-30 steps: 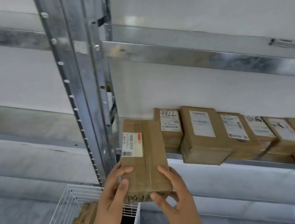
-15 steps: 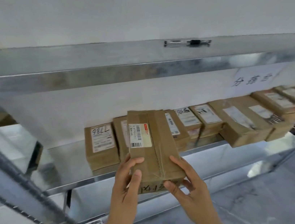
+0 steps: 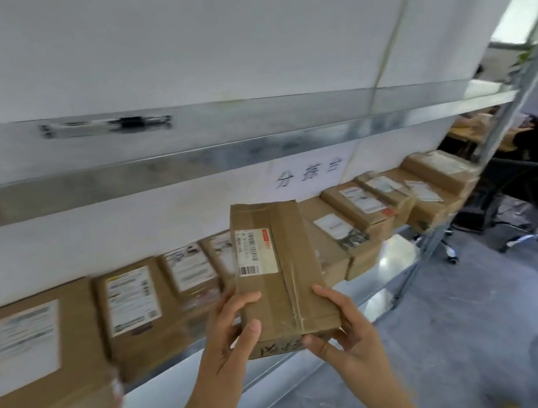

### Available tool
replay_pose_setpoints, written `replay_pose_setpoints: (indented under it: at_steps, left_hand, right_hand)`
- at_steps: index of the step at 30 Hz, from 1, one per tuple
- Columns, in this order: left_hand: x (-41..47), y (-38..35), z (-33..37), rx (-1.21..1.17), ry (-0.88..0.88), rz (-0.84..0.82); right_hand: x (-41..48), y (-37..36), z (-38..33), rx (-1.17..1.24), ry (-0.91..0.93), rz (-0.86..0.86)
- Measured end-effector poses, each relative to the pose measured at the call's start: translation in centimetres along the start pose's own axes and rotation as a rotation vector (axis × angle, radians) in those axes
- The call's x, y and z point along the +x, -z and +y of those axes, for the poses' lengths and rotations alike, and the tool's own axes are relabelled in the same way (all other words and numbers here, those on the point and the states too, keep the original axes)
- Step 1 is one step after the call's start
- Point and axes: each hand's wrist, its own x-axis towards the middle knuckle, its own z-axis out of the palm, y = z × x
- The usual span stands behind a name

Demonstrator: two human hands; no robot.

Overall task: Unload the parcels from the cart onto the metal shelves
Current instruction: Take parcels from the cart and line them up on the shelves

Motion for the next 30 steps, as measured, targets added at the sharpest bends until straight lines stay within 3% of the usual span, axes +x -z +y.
replay_pose_setpoints:
  at_steps: [11, 30]
  left_hand:
    - [6.6, -14.2, -1.3, -0.080, 0.075, -0.337]
    - [26.6, -36.3, -5.7, -0.206, 0.230, -0.551]
  right_hand:
    - [1.9, 15.2, 2.0, -0.019, -0.070, 0.208]
    - [17.4, 37.0, 7.2, -0.011, -0.094, 0.390]
